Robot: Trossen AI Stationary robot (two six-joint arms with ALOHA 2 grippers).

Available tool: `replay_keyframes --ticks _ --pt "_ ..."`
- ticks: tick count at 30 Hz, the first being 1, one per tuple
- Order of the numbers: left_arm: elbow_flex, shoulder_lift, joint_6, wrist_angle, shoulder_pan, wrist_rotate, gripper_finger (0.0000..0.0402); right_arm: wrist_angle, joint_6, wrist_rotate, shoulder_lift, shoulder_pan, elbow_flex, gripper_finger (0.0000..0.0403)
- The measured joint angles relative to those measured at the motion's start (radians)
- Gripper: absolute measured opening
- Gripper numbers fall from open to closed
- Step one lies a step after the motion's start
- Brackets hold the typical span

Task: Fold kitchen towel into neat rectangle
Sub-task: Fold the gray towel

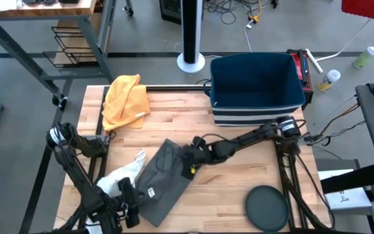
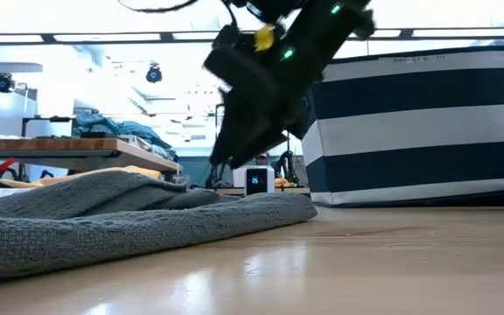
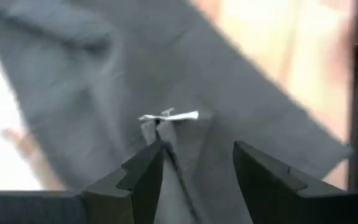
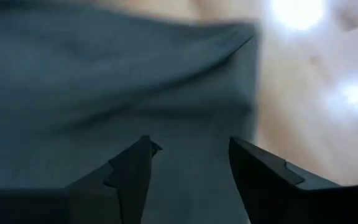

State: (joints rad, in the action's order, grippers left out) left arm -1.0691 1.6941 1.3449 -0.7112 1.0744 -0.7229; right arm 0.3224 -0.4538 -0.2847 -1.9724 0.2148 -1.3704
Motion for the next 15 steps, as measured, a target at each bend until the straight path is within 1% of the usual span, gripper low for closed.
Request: replay_keyframes --ticks 3,6,11,15 --pt "0.000 0.015 -0.106 0.130 -0.011 -0.048 0.0185 0.024 -0.010 0.022 -0.004 0.053 0.005 0.0203" --pt "0.000 0.035 -0.180 0.202 -0.040 -0.052 0.0185 -0.015 -0.035 0.043 -0.032 0.080 0.006 0.0201" --pt "-0.006 0.044 -0.251 0.214 -0.075 -0.060 0.0185 -0.021 -0.056 0.052 -0.076 0.082 0.011 0.0201" --pt "-0.040 0.040 -0.322 0.218 -0.094 -0.120 0.0185 -0.020 -0.060 0.047 -0.091 0.069 0.037 0.0201"
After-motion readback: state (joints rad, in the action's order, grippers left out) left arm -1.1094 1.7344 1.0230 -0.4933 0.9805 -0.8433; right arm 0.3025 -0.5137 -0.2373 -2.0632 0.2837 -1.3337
